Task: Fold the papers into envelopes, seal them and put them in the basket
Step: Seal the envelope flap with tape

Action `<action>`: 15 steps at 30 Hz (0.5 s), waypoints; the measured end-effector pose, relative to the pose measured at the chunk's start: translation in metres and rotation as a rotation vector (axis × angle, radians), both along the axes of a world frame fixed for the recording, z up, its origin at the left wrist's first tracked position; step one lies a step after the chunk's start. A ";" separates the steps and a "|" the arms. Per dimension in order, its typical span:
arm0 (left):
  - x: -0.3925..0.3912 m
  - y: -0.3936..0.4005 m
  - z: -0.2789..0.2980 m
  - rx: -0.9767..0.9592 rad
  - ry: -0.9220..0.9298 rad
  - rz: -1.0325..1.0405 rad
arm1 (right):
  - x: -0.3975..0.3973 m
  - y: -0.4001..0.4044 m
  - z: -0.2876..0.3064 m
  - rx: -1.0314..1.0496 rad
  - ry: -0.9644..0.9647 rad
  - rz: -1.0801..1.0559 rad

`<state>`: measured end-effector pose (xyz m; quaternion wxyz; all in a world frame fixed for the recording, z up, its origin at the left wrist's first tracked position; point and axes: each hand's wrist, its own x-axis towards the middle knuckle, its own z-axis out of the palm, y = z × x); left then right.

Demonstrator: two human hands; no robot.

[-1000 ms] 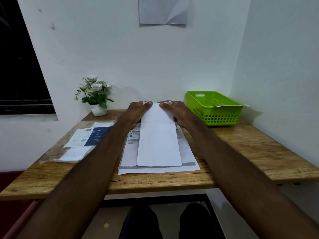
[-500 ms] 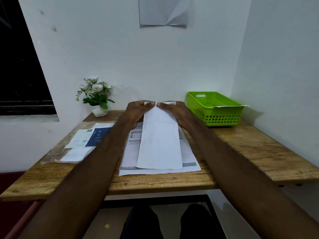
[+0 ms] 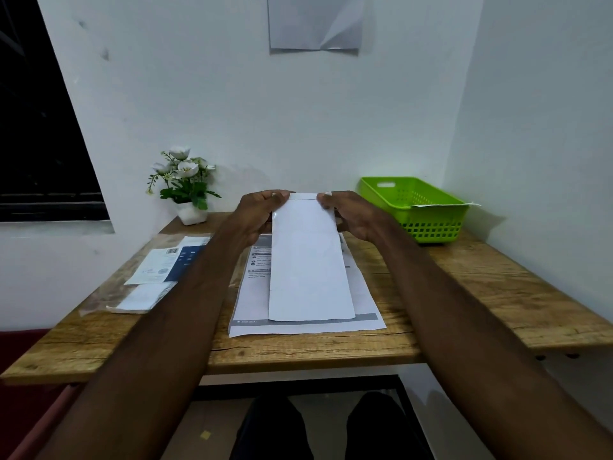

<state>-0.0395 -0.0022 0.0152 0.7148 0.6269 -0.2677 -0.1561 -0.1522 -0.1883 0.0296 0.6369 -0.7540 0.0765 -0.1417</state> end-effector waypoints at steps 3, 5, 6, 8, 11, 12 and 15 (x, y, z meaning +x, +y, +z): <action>0.000 0.001 0.001 0.010 -0.004 0.002 | -0.001 -0.003 0.001 0.030 0.021 0.001; 0.000 0.001 0.001 0.011 -0.004 -0.002 | -0.001 -0.003 0.002 0.063 0.041 0.003; -0.001 0.002 0.001 0.012 -0.002 -0.007 | -0.001 -0.003 0.003 0.077 0.047 0.005; -0.001 0.003 0.002 0.020 0.002 -0.016 | -0.002 -0.004 0.003 0.099 0.052 0.021; -0.003 0.004 0.003 0.032 0.000 -0.015 | -0.006 -0.006 0.001 0.079 0.064 0.063; -0.003 0.005 0.003 0.030 0.002 -0.011 | -0.007 -0.008 0.000 0.056 0.069 0.074; -0.003 0.007 0.005 0.011 0.015 0.020 | -0.008 -0.013 -0.003 -0.023 0.071 0.080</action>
